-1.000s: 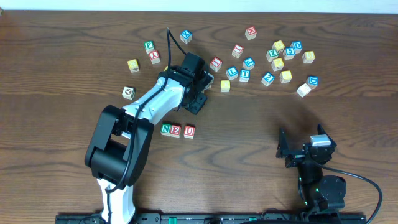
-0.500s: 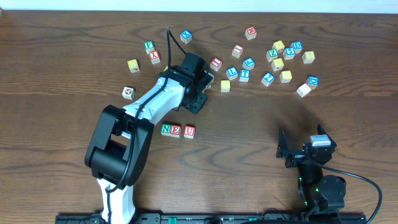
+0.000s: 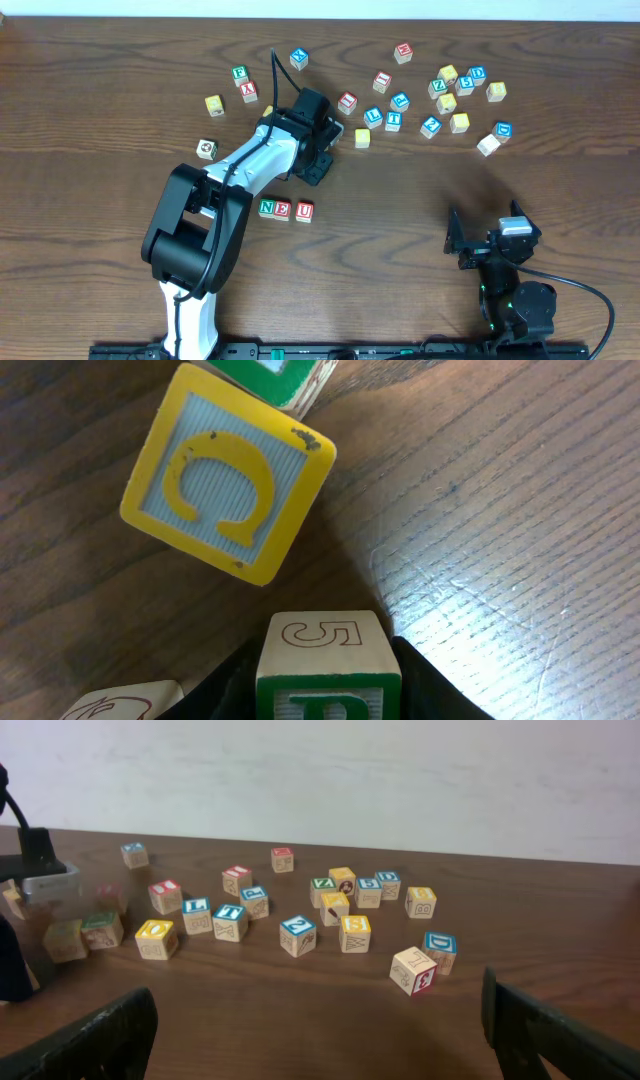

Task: Spell out NEURIPS

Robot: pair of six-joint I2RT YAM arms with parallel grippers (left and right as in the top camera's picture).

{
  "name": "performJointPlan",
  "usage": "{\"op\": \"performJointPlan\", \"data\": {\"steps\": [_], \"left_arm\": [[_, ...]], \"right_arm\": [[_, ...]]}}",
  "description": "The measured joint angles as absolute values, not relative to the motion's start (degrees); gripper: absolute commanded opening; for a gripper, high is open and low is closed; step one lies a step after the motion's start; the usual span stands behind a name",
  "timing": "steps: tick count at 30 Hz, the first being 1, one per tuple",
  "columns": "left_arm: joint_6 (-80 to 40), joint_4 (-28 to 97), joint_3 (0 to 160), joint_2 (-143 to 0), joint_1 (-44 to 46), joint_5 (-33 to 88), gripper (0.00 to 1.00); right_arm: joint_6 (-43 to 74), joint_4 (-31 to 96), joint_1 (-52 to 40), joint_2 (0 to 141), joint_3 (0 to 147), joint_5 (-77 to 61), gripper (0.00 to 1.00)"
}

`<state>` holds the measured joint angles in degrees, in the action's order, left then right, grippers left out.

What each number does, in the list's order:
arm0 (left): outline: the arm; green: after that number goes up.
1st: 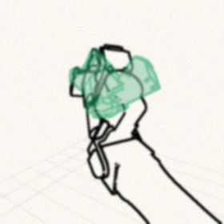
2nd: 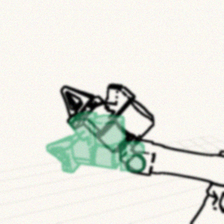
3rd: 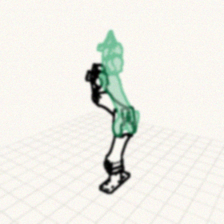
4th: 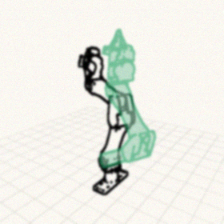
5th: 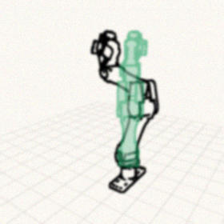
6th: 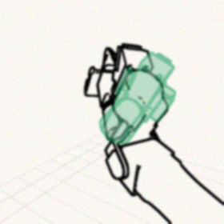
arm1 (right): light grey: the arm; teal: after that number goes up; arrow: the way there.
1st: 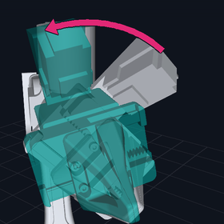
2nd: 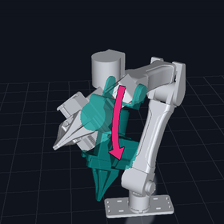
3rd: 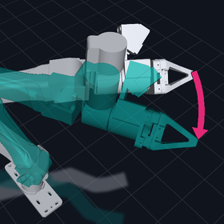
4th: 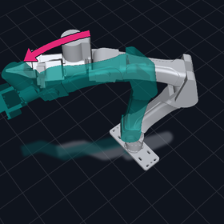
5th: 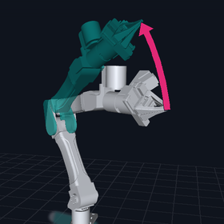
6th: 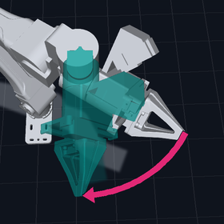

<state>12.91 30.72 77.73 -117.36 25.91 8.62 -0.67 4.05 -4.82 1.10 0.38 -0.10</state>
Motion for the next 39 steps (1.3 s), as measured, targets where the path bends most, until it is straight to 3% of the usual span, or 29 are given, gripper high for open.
{"op": "performJointPlan", "data": {"steps": [39], "left_arm": [[12.9,31.9,77.9,-117.3,25.9,8.6,0.39]], "right_arm": [[-0.7,4.1,-4.8,1.1,0.4,-0.1,0.99]]}}
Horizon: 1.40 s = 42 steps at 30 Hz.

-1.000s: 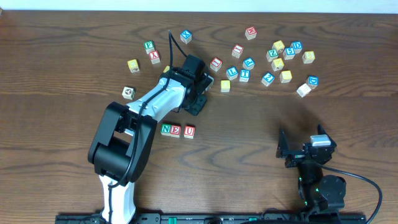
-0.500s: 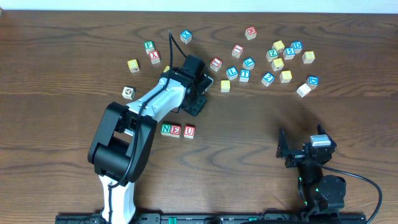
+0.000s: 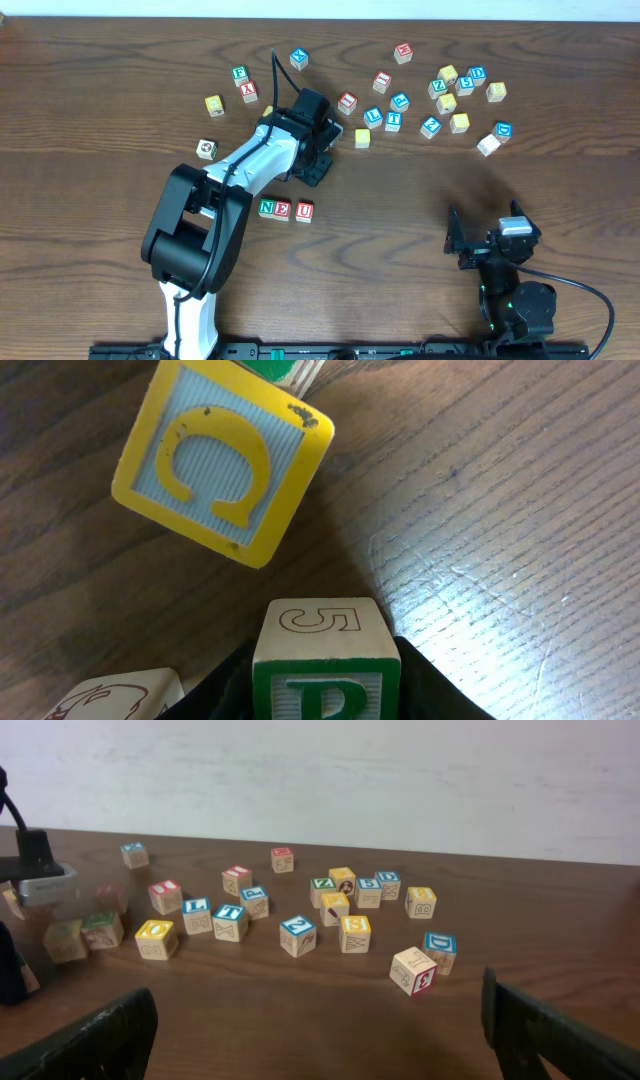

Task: Spell out NEURIPS

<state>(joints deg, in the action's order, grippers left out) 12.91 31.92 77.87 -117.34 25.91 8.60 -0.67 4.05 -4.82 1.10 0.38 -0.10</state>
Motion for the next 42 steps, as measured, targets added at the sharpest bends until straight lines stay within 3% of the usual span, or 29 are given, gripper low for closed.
{"op": "performJointPlan", "data": {"steps": [42], "left_arm": [[12.9,31.7,77.9,-115.5,25.9,8.6,0.39]], "right_arm": [[-0.7,4.1,-4.8,1.1,0.4,-0.1,0.99]]}}
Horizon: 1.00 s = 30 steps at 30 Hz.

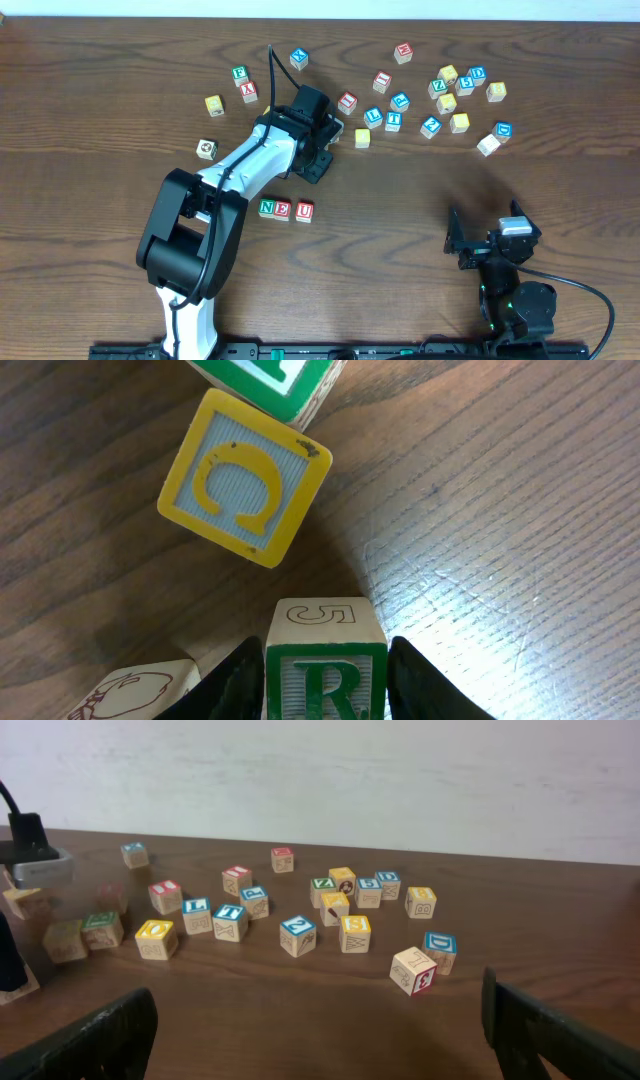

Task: Spell out NEURIPS

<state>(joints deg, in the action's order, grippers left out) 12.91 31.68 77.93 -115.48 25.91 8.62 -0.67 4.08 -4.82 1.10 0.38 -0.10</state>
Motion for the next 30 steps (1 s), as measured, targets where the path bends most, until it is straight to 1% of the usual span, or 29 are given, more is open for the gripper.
{"op": "performJointPlan", "data": {"steps": [30], "left_arm": [[12.9,32.3,77.9,-115.5,25.9,8.6,0.38]], "right_arm": [[-0.7,4.1,-4.8,1.1,0.4,-0.1,0.99]]}}
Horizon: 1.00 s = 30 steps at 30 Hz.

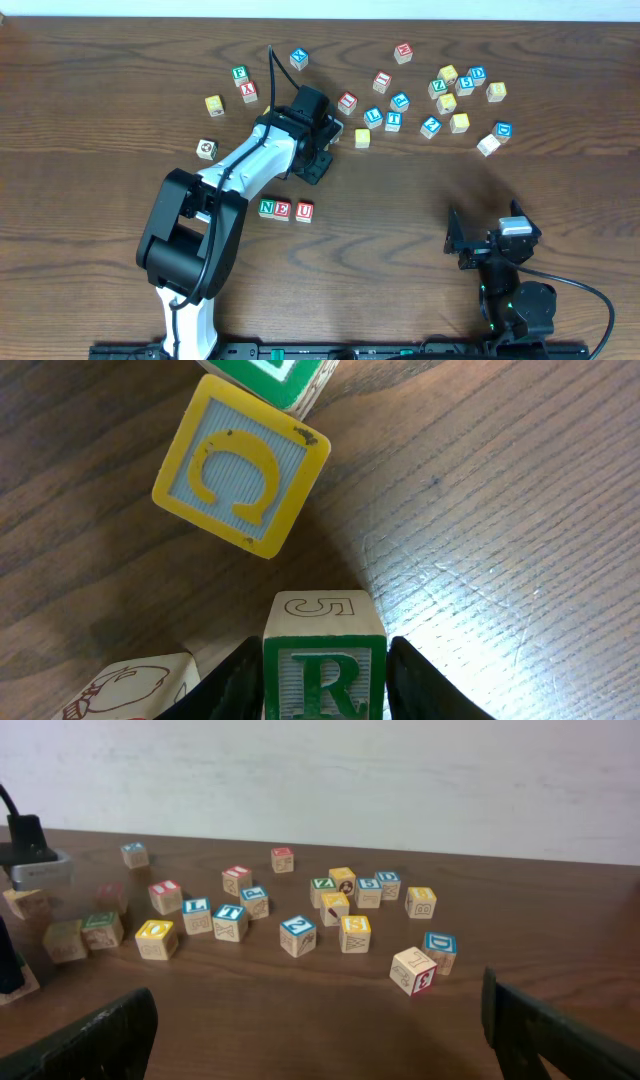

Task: Spell out NEURIPS

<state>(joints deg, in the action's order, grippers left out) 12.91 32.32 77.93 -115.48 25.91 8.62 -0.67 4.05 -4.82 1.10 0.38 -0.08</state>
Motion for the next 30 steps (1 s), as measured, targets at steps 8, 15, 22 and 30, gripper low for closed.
{"op": "performJointPlan", "data": {"steps": [8,15,22,30], "left_arm": [[12.7,32.3,77.9,-115.5,25.9,8.6,0.29],[12.7,32.3,77.9,-115.4,25.9,8.6,0.26],[12.7,32.3,77.9,-115.4,25.9,8.6,0.2],[12.7,32.3,77.9,-115.4,25.9,8.6,0.19]], "right_arm": [[-0.7,4.1,-4.8,1.1,0.4,-0.1,0.99],[-0.7,4.1,-4.8,1.1,0.4,-0.1,0.99],[-0.7,4.1,-4.8,1.1,0.4,-0.1,0.99],[-0.6,4.1,-4.8,1.1,0.4,-0.1,0.99]]}}
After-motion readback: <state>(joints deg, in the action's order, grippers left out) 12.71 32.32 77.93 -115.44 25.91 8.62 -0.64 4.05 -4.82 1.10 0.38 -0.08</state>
